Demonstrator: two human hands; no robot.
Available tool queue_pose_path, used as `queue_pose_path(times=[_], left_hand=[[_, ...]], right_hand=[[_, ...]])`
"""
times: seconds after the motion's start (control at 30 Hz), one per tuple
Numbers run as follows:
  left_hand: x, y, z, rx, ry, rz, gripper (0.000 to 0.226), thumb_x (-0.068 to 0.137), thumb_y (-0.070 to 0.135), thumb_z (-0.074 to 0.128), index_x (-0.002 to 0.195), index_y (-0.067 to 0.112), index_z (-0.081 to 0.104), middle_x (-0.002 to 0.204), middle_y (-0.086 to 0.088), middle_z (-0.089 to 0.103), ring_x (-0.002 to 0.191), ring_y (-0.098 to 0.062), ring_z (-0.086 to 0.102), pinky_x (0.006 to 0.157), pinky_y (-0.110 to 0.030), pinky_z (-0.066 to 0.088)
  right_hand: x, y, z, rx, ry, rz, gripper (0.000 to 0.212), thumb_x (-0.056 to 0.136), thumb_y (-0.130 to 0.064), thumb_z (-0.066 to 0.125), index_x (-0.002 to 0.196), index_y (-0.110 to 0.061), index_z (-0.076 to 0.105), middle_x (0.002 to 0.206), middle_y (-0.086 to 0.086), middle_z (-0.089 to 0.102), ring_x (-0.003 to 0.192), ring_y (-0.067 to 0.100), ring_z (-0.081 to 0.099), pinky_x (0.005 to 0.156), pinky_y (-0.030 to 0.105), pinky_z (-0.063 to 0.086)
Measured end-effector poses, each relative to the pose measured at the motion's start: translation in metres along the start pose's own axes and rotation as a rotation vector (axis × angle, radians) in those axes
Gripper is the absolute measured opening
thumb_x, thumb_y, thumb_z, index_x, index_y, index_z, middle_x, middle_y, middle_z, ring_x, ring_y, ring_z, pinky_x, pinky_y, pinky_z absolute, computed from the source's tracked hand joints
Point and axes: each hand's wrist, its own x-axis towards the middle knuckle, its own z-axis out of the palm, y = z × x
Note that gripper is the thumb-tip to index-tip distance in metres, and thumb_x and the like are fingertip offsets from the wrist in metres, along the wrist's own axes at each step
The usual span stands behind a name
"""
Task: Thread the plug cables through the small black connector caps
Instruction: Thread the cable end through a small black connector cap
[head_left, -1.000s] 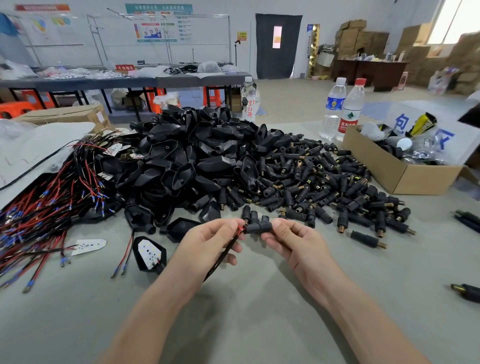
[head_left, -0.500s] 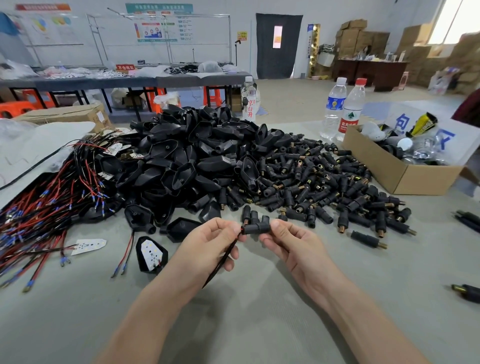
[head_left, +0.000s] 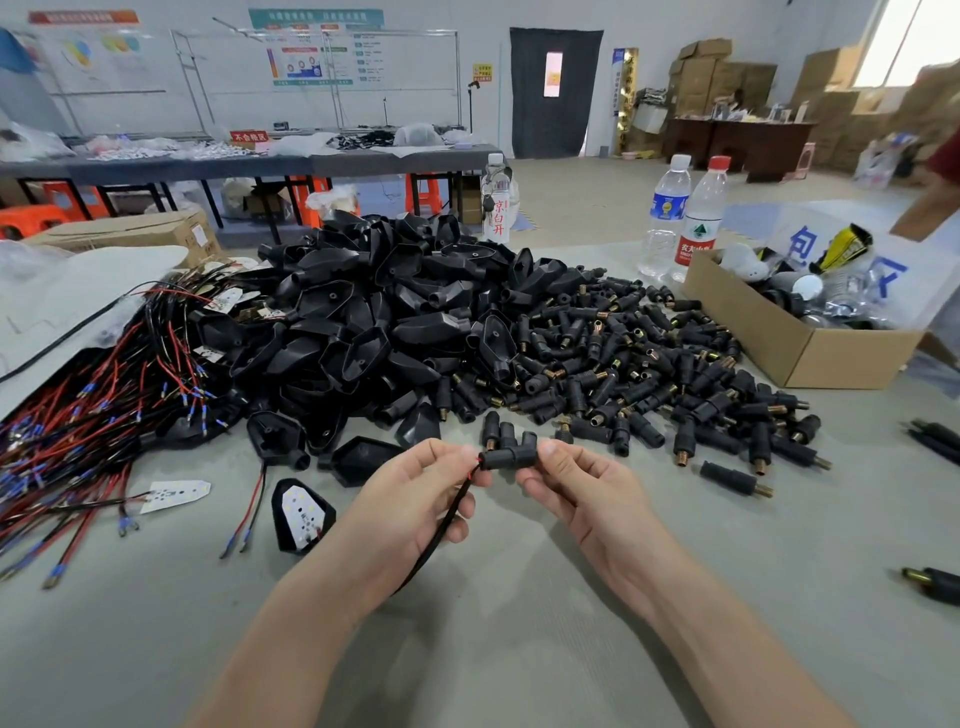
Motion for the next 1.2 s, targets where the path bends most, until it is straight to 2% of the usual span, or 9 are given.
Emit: queue_pose_path(times=[0.13,0.37,0.47,0.63,0.77,0.83,0.97,1.1,1.2], left_hand=[[0.0,0.002,-0.001,-0.037,-0.025,-0.037,0.016,0.101,0.016,0.051,0.1,0.004,0.061,0.083,-0.008,0.068,0.059,-0.012,0.054,0.046,-0.022,0.041],[-0.002,0.003,-0.001,-0.048,-0.035,-0.031,0.016,0.09,0.018,0.061,0.098,0.005,0.061,0.077,-0.003,0.062,0.059,-0.01,0.051,0.049,-0.02,0.042],[-0.001,0.003,0.0,-0.038,0.009,-0.026,0.01,0.097,0.013,0.057,0.094,0.004,0.061,0.071,0.0,0.059,0.056,-0.008,0.049,0.048,-0.019,0.041],[0.002,0.001,0.004,-0.051,0.074,0.008,0.016,0.099,0.01,0.055,0.086,0.002,0.06,0.066,-0.001,0.059,0.052,-0.007,0.049,0.048,-0.017,0.043],[0.007,-0.008,0.008,-0.007,0.2,0.044,0.026,0.1,0.01,0.057,0.075,0.004,0.062,0.06,-0.002,0.058,0.047,-0.008,0.048,0.045,-0.017,0.042],[0.009,-0.013,0.008,0.03,0.249,0.068,0.029,0.099,0.014,0.059,0.071,0.007,0.065,0.06,-0.003,0.059,0.047,-0.01,0.049,0.045,-0.017,0.042],[0.011,-0.017,0.008,0.108,0.263,0.122,0.018,0.098,0.018,0.063,0.084,0.007,0.066,0.065,-0.002,0.065,0.05,-0.011,0.054,0.047,-0.019,0.045],[0.009,-0.014,0.004,0.166,0.197,0.175,0.007,0.097,0.012,0.063,0.093,0.006,0.065,0.07,-0.001,0.069,0.058,-0.011,0.061,0.053,-0.02,0.05],[0.005,-0.012,0.005,0.233,0.168,0.243,0.004,0.097,0.006,0.062,0.096,0.006,0.066,0.07,-0.001,0.068,0.059,-0.012,0.062,0.055,-0.02,0.051]], right_hand=[[0.0,-0.001,0.0,0.012,0.007,0.001,0.032,0.081,-0.019,0.071,0.104,0.005,0.072,0.093,0.017,0.074,0.079,0.016,0.072,0.072,0.018,0.057],[0.0,0.0,0.001,0.021,0.003,0.007,0.035,0.08,-0.019,0.071,0.105,0.005,0.071,0.094,0.016,0.074,0.079,0.015,0.072,0.072,0.018,0.057],[-0.001,0.001,0.001,0.017,-0.005,0.023,0.034,0.08,-0.018,0.072,0.104,0.006,0.071,0.093,0.016,0.073,0.078,0.015,0.072,0.071,0.018,0.057],[-0.001,0.001,0.003,0.028,0.009,0.027,0.028,0.081,-0.018,0.07,0.098,0.004,0.074,0.093,0.017,0.073,0.077,0.014,0.072,0.07,0.017,0.057],[0.0,0.004,0.003,0.053,0.04,0.025,0.039,0.083,-0.02,0.07,0.104,0.012,0.067,0.096,0.019,0.069,0.078,0.015,0.072,0.071,0.017,0.057],[0.0,0.007,0.003,0.062,0.05,0.018,0.038,0.082,-0.021,0.071,0.103,0.01,0.066,0.097,0.02,0.068,0.08,0.016,0.072,0.073,0.017,0.057],[0.001,0.007,0.002,0.076,0.073,0.006,0.034,0.081,-0.023,0.072,0.099,0.005,0.066,0.09,0.018,0.072,0.074,0.014,0.072,0.071,0.017,0.058],[0.0,0.007,0.001,0.08,0.074,0.011,0.037,0.085,-0.023,0.07,0.105,0.006,0.064,0.087,0.015,0.074,0.073,0.013,0.072,0.069,0.016,0.057],[-0.001,0.007,0.002,0.087,0.058,0.013,0.035,0.084,-0.025,0.07,0.102,0.005,0.065,0.087,0.015,0.074,0.074,0.013,0.073,0.068,0.015,0.056]])
